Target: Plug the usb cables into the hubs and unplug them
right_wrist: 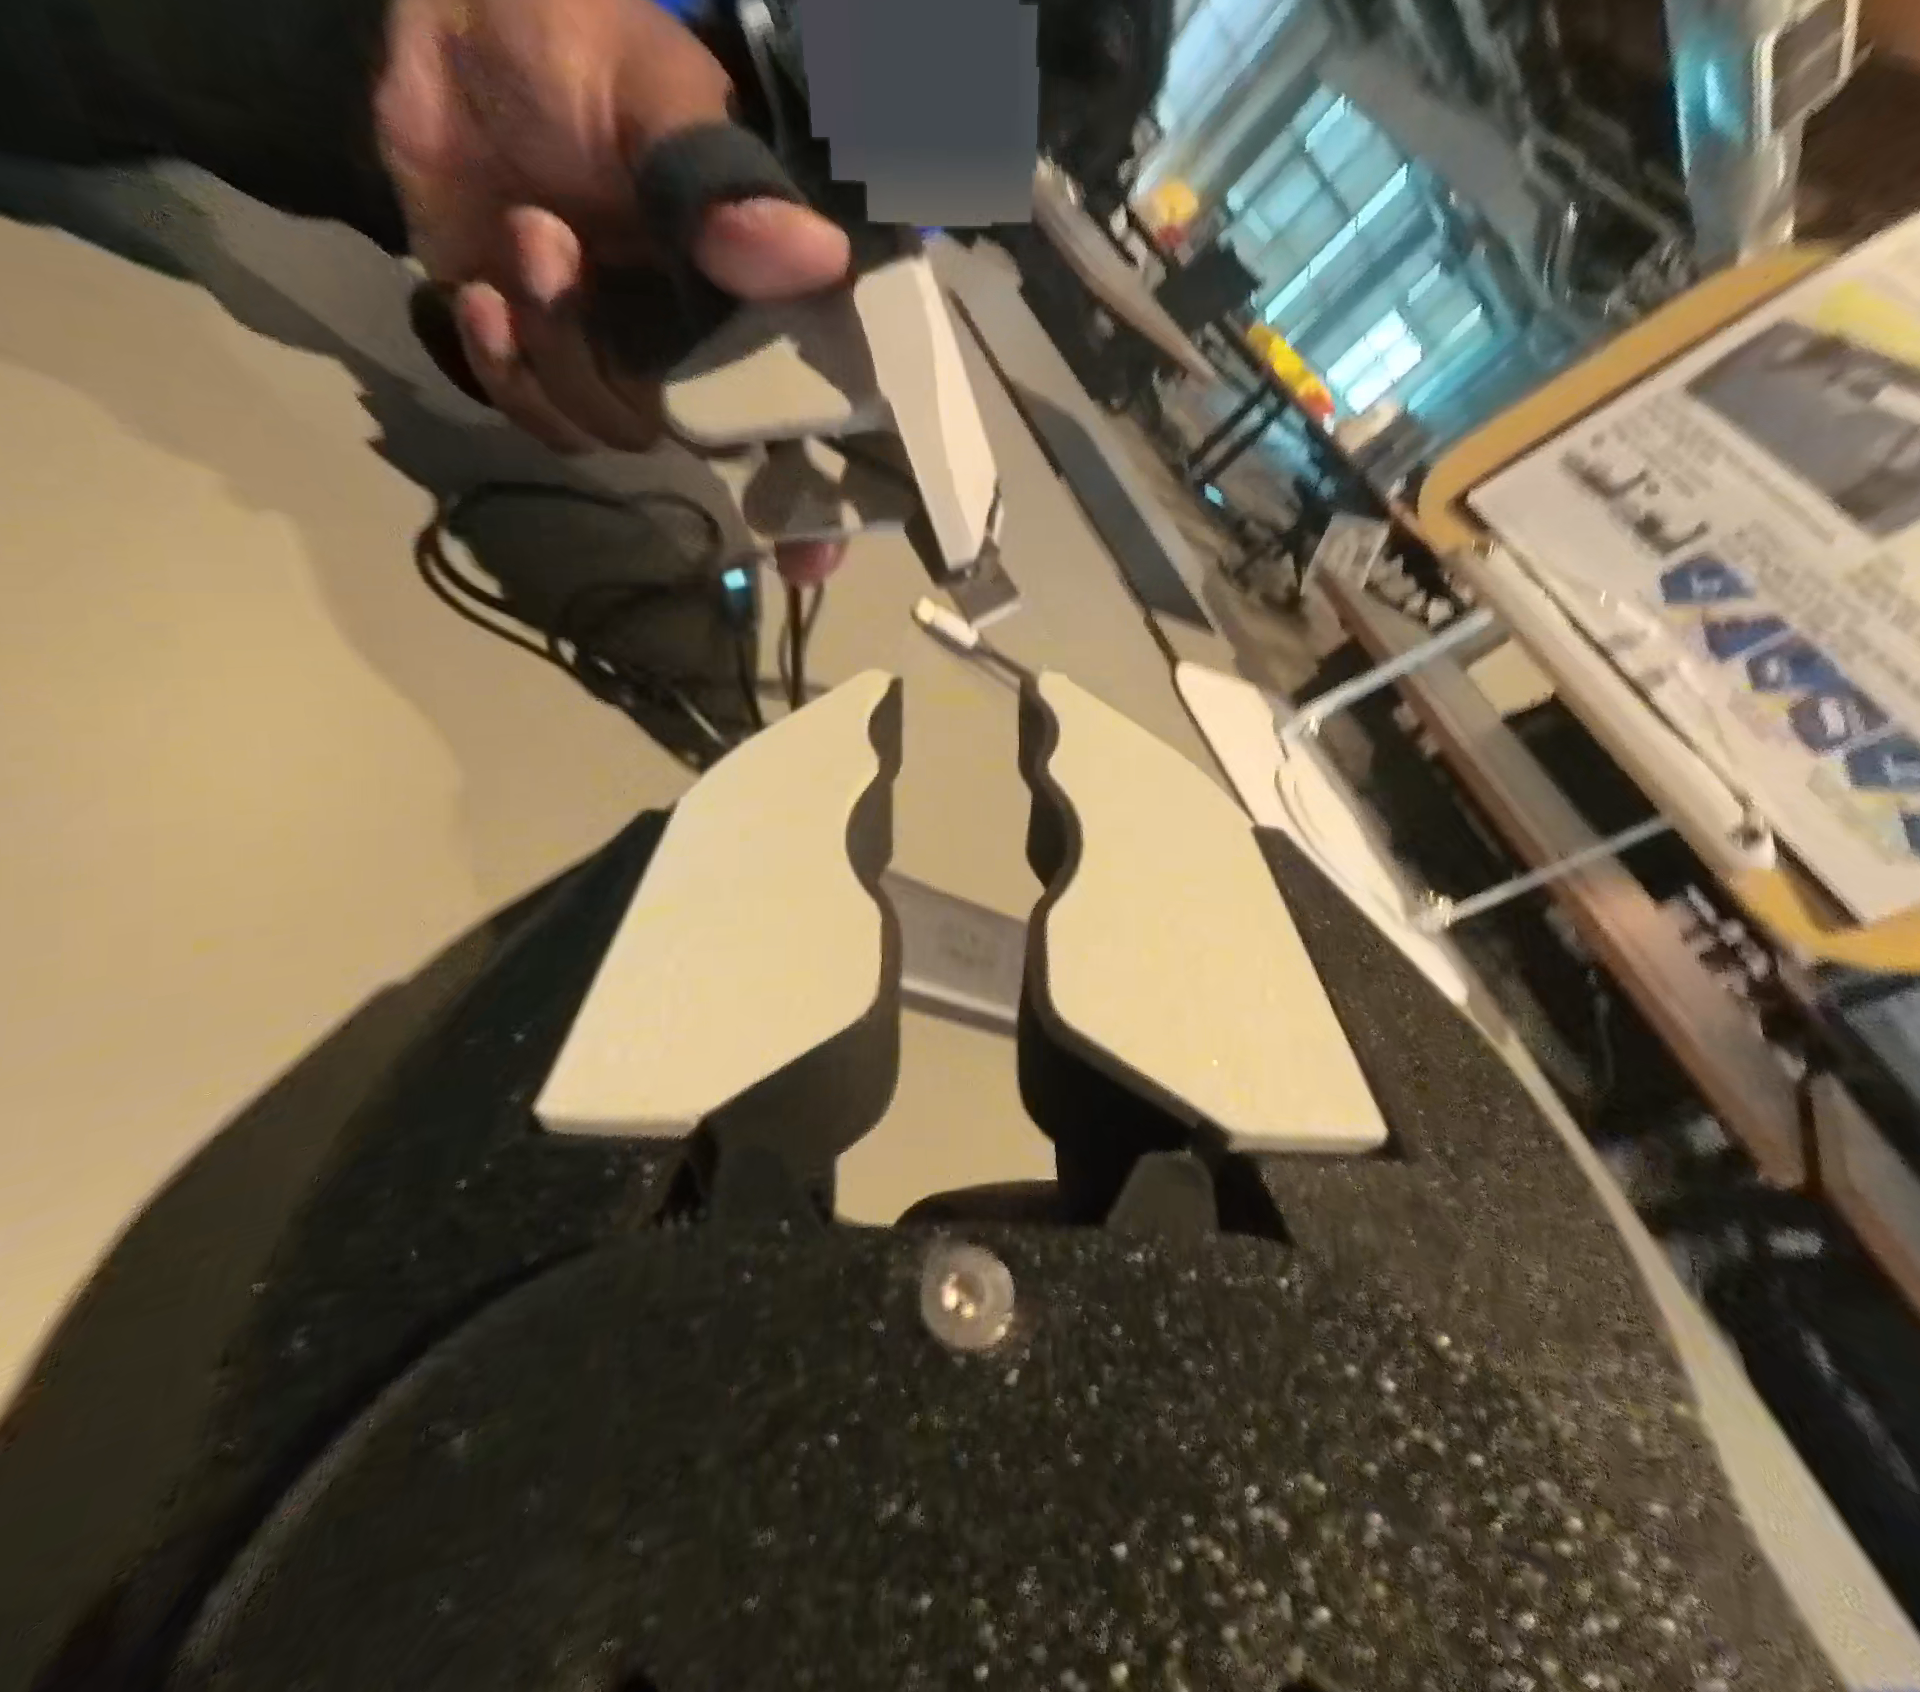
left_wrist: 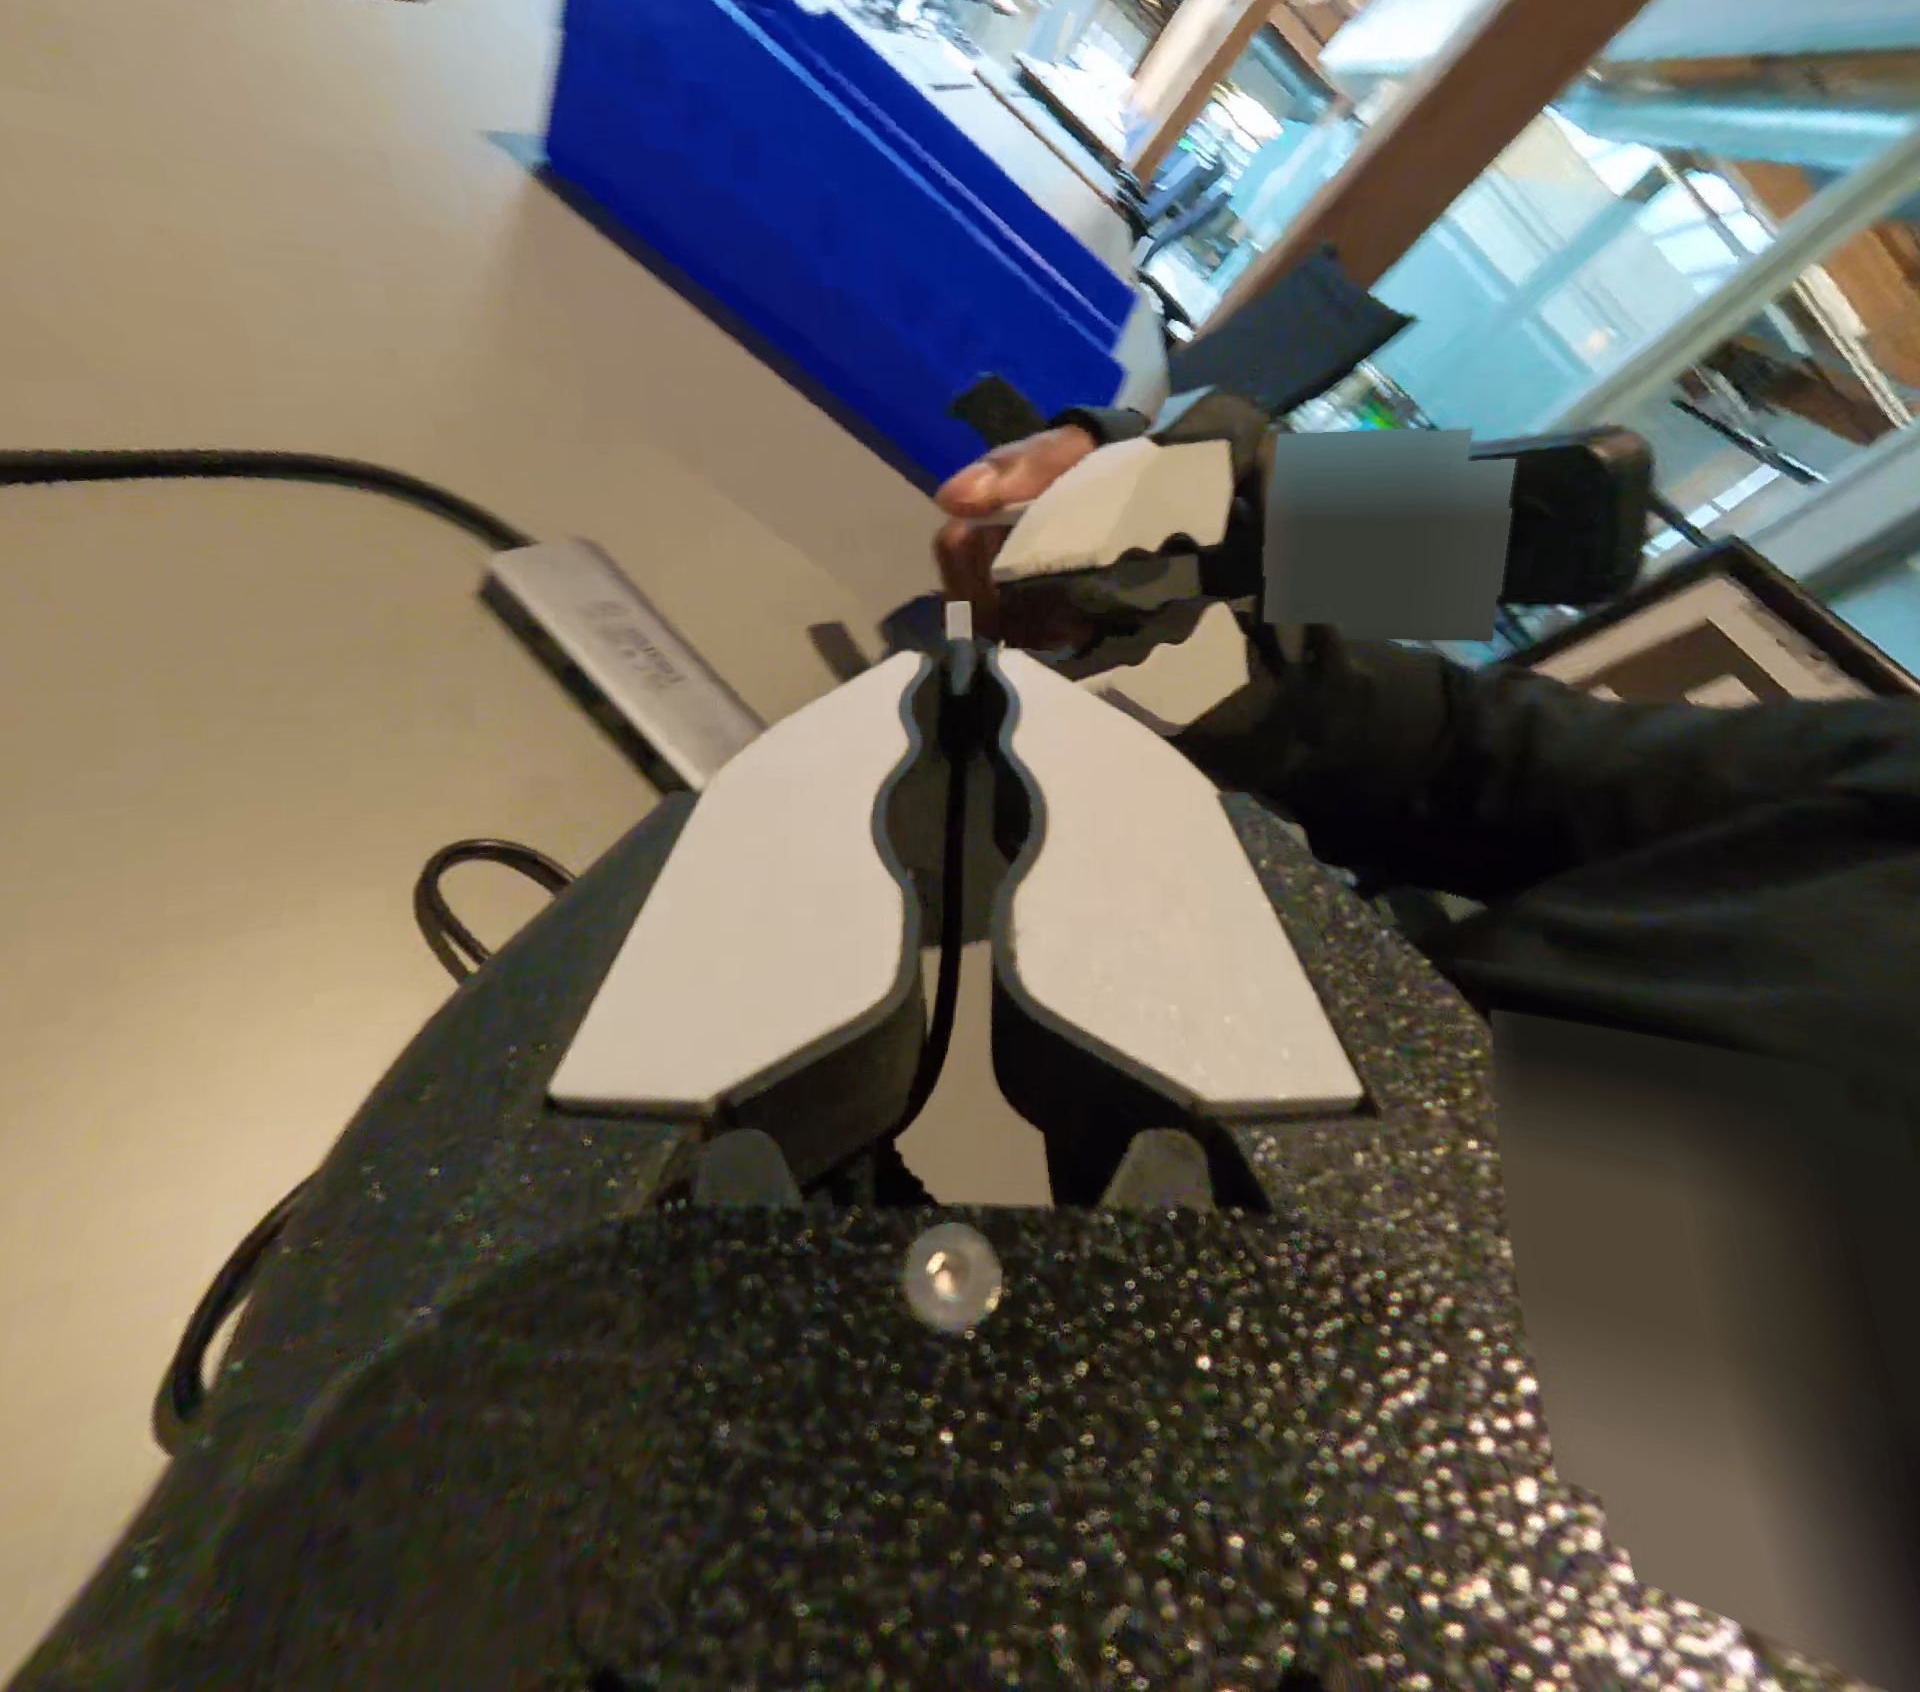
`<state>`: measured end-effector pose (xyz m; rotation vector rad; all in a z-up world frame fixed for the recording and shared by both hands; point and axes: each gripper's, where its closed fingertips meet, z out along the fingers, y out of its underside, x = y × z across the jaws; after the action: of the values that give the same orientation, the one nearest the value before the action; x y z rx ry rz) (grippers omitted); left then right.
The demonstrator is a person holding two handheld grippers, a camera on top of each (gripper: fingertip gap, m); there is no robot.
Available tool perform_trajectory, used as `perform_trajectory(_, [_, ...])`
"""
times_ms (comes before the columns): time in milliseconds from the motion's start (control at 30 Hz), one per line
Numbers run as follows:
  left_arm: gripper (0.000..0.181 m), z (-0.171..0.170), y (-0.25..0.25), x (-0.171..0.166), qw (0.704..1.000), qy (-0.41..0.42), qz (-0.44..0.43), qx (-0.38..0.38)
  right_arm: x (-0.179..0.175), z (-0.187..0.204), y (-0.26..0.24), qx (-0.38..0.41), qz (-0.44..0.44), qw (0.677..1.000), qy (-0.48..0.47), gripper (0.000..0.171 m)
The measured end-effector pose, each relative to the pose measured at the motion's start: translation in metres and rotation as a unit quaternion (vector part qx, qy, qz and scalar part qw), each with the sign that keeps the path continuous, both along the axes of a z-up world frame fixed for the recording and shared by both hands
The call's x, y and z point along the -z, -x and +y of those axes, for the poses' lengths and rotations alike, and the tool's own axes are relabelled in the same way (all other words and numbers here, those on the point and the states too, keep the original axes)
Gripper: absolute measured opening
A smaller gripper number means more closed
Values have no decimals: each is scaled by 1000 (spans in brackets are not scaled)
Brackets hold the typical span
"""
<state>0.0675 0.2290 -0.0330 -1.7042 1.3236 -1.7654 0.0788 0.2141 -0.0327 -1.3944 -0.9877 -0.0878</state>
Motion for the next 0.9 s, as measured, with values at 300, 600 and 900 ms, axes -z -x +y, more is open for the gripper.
perform_trajectory(300, [7, 44, 5, 16, 991, -49, 47, -117, 57, 25, -30, 128, -91, 980, 118, 22])
perform_trajectory(600, [7, 48, 5, 21, 986, -80, 66, -127, 63, 27, -36, 157, -34, 970, 180, 30])
perform_trajectory(900, [7, 51, 4, 24, 983, -99, 75, -136, 63, 22, -15, 117, -26, 975, 187, 48])
